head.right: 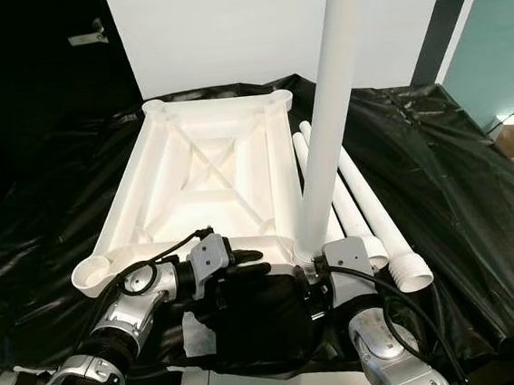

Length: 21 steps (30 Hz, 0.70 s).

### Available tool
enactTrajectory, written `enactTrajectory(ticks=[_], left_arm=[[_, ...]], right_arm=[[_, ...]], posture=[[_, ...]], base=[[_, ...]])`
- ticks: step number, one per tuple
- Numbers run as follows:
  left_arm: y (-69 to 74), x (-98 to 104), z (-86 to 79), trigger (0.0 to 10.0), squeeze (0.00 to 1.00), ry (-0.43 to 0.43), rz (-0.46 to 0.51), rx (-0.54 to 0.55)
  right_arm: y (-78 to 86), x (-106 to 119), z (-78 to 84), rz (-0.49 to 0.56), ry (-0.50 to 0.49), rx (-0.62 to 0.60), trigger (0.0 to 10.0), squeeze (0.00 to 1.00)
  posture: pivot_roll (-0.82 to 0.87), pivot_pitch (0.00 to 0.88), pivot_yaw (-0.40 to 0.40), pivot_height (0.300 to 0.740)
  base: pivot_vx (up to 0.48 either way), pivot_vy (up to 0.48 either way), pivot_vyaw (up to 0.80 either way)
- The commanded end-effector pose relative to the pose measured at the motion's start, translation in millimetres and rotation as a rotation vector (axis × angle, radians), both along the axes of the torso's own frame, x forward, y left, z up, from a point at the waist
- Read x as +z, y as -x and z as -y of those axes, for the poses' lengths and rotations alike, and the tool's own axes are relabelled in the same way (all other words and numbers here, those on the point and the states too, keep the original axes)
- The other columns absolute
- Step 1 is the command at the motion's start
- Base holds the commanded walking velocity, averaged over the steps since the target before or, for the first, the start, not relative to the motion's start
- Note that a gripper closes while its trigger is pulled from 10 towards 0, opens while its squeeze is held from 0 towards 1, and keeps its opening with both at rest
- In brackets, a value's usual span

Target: Building children table

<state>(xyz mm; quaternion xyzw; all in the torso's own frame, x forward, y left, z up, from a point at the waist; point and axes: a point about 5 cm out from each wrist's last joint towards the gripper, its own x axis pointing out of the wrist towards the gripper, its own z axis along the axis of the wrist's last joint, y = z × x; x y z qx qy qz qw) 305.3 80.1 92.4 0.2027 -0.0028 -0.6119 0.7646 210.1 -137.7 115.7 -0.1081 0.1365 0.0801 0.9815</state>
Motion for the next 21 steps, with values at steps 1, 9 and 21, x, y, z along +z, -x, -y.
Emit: enactTrajectory(ticks=[1,9,21], left_arm=[[2.1,-11.5,-7.2,10.0,0.0,-0.05,-0.037,0.024],[2.1,-11.5,-7.2,10.0,0.0,-0.05,-0.037,0.024],[2.1,-11.5,-7.2,10.0,0.0,-0.05,-0.037,0.024]], right_arm=[[-5.0,25.7,13.9,0.346,0.008,-0.04,10.0,0.0],[-5.0,25.7,13.9,0.346,0.008,-0.04,10.0,0.0],[-5.0,25.7,13.9,0.346,0.008,-0.04,10.0,0.0]], posture=[[-0.2,0.026,0.05,0.74],[-0.2,0.026,0.05,0.74],[-0.2,0.026,0.05,0.74]], base=[[0.0,0.0,0.0],[0.0,0.0,0.0],[0.0,0.0,0.0]])
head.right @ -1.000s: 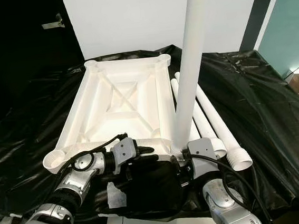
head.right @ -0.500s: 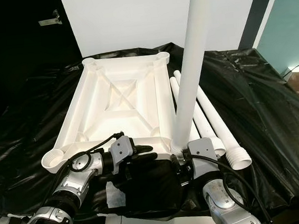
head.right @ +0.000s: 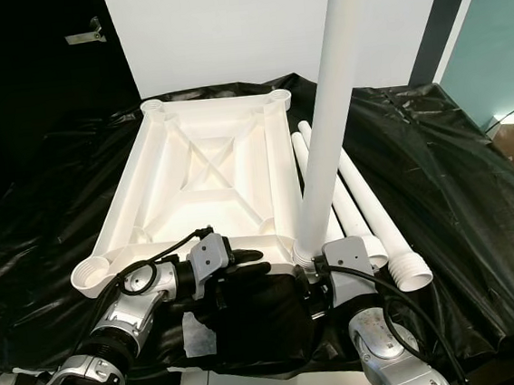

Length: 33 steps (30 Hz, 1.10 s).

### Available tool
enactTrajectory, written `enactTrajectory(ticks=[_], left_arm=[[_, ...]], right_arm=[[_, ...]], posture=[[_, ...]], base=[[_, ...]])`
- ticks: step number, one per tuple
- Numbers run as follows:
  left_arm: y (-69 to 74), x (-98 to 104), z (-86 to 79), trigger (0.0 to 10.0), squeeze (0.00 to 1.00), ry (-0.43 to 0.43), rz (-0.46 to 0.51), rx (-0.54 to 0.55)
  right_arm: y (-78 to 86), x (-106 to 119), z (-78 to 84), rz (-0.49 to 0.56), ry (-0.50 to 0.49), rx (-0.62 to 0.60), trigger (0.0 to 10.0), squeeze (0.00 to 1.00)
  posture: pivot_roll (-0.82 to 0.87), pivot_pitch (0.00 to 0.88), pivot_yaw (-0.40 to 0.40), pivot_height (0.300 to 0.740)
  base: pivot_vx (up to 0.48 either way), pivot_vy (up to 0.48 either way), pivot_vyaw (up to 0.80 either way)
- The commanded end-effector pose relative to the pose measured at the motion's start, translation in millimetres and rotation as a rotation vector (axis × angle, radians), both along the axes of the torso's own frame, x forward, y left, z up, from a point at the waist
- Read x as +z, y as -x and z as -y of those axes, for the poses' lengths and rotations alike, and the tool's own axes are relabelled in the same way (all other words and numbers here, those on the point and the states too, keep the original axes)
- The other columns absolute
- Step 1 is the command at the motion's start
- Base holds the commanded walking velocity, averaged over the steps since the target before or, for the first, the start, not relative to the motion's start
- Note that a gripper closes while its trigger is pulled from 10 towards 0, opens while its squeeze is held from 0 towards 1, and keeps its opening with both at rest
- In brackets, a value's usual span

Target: Building children table

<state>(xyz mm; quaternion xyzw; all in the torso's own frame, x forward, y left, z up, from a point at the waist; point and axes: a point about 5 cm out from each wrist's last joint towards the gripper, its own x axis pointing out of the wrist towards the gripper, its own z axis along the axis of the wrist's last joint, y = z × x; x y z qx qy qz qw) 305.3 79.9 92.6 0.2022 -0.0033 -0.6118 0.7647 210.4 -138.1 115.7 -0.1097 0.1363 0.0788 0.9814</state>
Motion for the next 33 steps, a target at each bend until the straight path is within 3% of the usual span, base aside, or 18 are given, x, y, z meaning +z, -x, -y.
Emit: enactTrajectory(ticks=[1,31,32,33], left_arm=[[2.2,-12,-7.4,10.0,0.0,-0.051,-0.037,0.024],[2.2,-12,-7.4,10.0,0.0,-0.051,-0.037,0.024],[1.6,-7,-7.6,10.0,0.0,-0.019,-0.037,0.025],[-0.6,7,-11.7,10.0,0.05,0.082,-0.046,0.043]], right_arm=[[-4.7,26,13.5,0.345,0.005,-0.038,10.0,0.0],[-4.7,26,13.5,0.345,0.005,-0.038,10.0,0.0],[-4.4,26,13.6,0.346,0.006,-0.039,10.0,0.0],[-6.3,25,13.1,0.352,0.007,-0.04,10.0,0.0]], posture=[[-0.2,0.026,0.05,0.74],[-0.2,0.026,0.05,0.74],[-0.2,0.0,0.0,0.74],[-0.18,0.0,0.0,0.74]], base=[[0.0,0.0,0.0],[0.0,0.0,0.0],[0.0,0.0,0.0],[0.0,0.0,0.0]])
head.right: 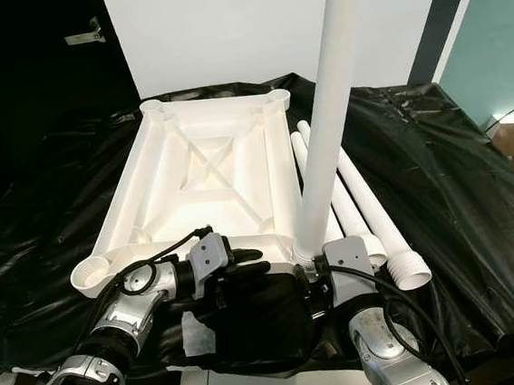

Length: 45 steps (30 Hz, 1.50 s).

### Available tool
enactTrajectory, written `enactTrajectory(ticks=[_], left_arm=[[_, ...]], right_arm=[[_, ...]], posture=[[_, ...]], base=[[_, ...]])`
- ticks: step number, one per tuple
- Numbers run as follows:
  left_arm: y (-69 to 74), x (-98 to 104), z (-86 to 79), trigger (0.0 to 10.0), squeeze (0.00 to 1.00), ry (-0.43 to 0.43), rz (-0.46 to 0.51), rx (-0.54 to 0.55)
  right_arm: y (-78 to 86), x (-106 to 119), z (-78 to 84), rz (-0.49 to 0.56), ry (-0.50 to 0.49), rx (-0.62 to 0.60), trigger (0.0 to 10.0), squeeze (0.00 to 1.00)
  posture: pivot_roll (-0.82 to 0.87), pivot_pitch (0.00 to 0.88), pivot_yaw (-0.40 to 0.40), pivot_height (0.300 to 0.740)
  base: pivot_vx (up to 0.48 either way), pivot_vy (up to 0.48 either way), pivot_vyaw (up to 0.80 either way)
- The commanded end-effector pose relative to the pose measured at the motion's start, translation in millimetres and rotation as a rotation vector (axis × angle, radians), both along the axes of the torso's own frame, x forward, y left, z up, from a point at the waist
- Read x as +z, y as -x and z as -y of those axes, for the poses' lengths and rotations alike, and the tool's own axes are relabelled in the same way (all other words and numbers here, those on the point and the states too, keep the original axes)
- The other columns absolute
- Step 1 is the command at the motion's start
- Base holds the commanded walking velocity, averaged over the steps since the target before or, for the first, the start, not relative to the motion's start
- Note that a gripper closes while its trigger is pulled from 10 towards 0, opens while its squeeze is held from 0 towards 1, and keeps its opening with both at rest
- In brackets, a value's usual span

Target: Building children table

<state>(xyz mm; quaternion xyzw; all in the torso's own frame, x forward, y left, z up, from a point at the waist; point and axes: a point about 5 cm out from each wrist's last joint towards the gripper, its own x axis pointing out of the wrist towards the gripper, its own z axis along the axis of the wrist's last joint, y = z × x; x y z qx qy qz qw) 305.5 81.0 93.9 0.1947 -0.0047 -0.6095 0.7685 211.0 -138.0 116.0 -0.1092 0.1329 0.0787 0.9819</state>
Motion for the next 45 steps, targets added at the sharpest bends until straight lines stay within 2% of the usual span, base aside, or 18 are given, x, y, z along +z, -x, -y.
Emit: enactTrajectory(ticks=[1,2,3,5,20,25,28,29,30,35,37,42,45], left_arm=[[-0.4,5,-10.5,10.0,0.05,0.068,-0.04,0.035],[-1.0,16,-14.0,10.0,0.05,0.142,-0.045,0.042],[-1.0,16,-14.0,10.0,0.05,0.142,-0.045,0.042],[-1.2,27,-17.7,10.0,0.07,0.217,-0.05,0.045],[-2.0,37,-21.7,10.0,0.04,0.284,-0.059,0.087],[-10.5,38,-26.0,10.0,0.03,0.308,-0.029,0.21],[-19.3,33,-27.2,10.0,0.03,0.25,0.033,0.335],[-19.3,33,-27.2,10.0,0.03,0.25,0.033,0.335],[-19.5,31,-26.1,10.0,0.03,0.24,0.042,0.344],[-23.0,32,-24.8,10.0,0.03,0.241,0.067,0.427],[-27.4,34,-31.0,10.0,0.04,0.277,0.086,0.54],[-28.6,34,-38.4,10.0,0.04,0.342,0.073,0.641],[-29.0,34,-40.1,10.0,0.04,0.361,0.068,0.667]], right_arm=[[-5.7,25,13.2,0.345,0.008,-0.041,10.0,0.0],[-7.0,25,13.0,0.348,0.008,-0.043,10.0,0.0],[-7.0,25,13.0,0.348,0.008,-0.043,10.0,0.0],[-8.2,24,12.7,0.352,0.007,-0.044,10.0,0.0],[-9.5,25,14.6,0.359,0.012,-0.045,10.0,0.0],[-10.4,21,21.1,0.41,0.014,-0.039,10.0,0.0],[-18.0,22,24.4,0.409,0.023,0.005,10.0,0.0],[-18.0,22,24.4,0.409,0.023,0.005,10.0,0.0],[-20.1,22,24.7,0.404,0.026,0.021,10.0,0.0],[-23.7,22,24.0,0.399,0.033,0.058,10.0,0.0],[-23.8,22,22.8,0.401,0.029,0.055,10.0,0.0],[-21.1,19,17.9,0.401,0.013,0.043,10.0,0.0],[-19.3,17,15.2,0.399,0.003,0.036,10.0,0.0]], posture=[[-0.18,0.0,0.0,0.74],[-0.18,0.0,0.0,0.74],[-0.18,0.0,0.0,0.74],[-0.18,0.0,0.0,0.74],[-0.18,0.0,0.0,0.74],[-0.18,0.0,0.0,0.74],[-0.18,0.0,0.0,0.74],[-0.18,0.0,0.0,0.74],[-0.18,0.018,0.057,0.74],[-0.17,0.016,0.052,0.74],[-0.16,0.016,0.05,0.74],[-0.15,0.02,0.052,0.74],[-0.15,0.021,0.052,0.74]], base=[[0.0,0.0,0.0],[0.0,0.0,0.0],[0.0,0.0,0.0],[0.0,0.0,0.0],[0.0,0.0,0.0],[0.0,0.0,0.0],[0.0,0.0,0.0],[0.0,0.0,0.0],[0.0,0.0,0.0],[0.0,0.0,0.0],[0.0,0.0,0.0],[0.0,0.0,0.0],[0.0,0.0,0.0]])
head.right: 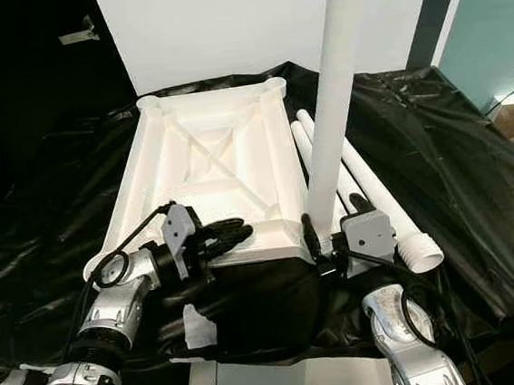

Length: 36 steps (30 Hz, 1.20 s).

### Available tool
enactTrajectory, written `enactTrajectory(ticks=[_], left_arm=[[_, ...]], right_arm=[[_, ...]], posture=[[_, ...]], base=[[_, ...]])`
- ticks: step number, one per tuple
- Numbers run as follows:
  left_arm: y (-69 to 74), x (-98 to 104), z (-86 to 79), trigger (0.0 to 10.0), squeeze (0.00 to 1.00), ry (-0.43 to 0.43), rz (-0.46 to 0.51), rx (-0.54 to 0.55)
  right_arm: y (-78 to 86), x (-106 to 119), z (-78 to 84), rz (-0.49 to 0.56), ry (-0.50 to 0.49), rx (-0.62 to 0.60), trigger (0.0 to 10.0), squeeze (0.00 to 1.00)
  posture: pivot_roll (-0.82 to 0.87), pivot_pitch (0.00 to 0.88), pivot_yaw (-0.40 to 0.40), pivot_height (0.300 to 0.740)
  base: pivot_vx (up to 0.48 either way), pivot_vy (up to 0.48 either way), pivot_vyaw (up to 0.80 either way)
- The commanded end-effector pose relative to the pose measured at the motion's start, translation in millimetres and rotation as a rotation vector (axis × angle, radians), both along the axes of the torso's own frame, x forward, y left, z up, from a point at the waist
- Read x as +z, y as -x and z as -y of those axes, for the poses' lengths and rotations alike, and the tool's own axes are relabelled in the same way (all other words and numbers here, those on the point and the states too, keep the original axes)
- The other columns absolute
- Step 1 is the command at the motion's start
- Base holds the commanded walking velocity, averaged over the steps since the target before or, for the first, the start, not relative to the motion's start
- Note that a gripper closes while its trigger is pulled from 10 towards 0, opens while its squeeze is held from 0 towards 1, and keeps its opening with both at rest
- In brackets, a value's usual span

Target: Building children table

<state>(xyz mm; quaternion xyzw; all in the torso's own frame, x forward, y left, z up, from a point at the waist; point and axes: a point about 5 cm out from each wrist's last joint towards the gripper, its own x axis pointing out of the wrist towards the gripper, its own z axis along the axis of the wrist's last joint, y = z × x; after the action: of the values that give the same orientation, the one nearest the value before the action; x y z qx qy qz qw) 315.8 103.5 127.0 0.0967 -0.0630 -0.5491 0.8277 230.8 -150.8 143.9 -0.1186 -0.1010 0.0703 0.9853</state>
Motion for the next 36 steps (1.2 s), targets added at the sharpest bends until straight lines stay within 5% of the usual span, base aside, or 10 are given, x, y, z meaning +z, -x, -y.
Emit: enactTrajectory(ticks=[1,14,21,36], left_arm=[[-18.7,1,-17.6,10.0,0.04,0.116,0.018,0.529],[-25.2,9,-31.2,10.0,0.02,0.247,-0.032,0.673],[-16.1,3,-52.9,10.0,0.0,0.303,-0.039,0.92],[3.5,-1,-63.7,10.0,0.0,0.224,-0.008,1.005]], right_arm=[[0.5,-11,2.4,-0.069,0.02,-0.005,10.0,0.0],[6.9,-13,4.8,-0.061,0.007,-0.051,10.0,0.0],[18.0,-16,0.5,-0.039,0.006,-0.09,10.0,0.0],[29.8,-11,6.0,-0.001,-0.005,-0.14,10.0,0.0]], posture=[[-0.15,0.021,0.052,0.74],[-0.16,0.03,0.065,0.74],[-0.16,0.041,0.064,0.74],[-0.15,0.05,0.069,0.74]], base=[[0.0,0.0,0.0],[0.0,0.0,0.0],[0.0,0.0,0.0],[0.0,0.0,0.0]])
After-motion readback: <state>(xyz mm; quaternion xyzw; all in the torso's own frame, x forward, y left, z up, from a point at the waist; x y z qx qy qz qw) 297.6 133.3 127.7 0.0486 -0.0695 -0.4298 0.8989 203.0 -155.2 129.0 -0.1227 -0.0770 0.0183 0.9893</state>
